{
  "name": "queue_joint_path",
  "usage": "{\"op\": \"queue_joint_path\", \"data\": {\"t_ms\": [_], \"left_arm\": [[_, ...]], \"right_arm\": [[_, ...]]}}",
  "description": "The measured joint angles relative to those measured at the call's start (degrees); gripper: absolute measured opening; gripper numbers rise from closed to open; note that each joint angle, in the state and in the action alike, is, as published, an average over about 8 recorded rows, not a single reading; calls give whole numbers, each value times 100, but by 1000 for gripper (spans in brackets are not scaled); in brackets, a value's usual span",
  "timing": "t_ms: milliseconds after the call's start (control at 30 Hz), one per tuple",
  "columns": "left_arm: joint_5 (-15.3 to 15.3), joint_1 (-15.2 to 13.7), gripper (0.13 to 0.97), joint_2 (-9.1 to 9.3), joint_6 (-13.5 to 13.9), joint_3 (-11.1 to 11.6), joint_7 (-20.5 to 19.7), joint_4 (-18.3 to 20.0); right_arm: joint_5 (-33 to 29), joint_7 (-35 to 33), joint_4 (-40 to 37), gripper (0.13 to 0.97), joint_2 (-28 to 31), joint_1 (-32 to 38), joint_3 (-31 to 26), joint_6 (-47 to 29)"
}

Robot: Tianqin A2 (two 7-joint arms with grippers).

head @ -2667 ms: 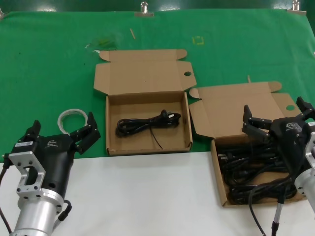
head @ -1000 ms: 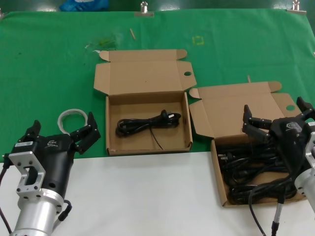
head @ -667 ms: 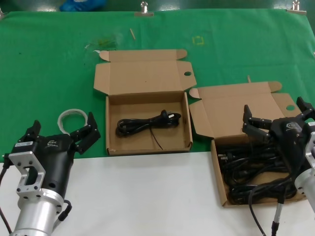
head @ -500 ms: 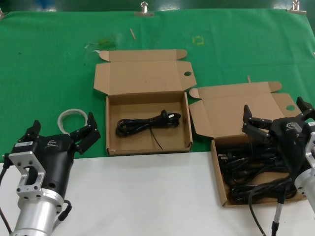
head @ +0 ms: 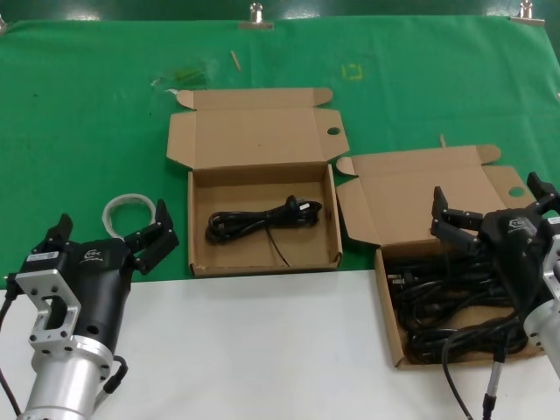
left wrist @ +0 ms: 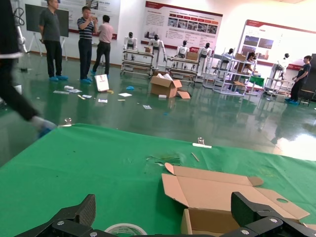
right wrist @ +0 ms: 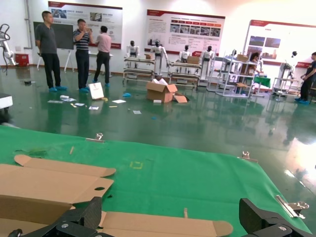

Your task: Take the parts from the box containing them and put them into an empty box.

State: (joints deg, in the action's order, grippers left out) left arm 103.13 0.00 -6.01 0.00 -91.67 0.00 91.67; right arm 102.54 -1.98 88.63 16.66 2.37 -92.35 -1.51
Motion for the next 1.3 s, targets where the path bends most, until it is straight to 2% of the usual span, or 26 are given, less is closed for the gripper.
{"op": "queue_joint_path", "data": {"t_ms": [1300], "left_arm": [[0, 0, 966, 0, 0, 0, 0, 0]], "right_arm": [[0, 0, 0, 966, 0, 0, 0, 0]]}}
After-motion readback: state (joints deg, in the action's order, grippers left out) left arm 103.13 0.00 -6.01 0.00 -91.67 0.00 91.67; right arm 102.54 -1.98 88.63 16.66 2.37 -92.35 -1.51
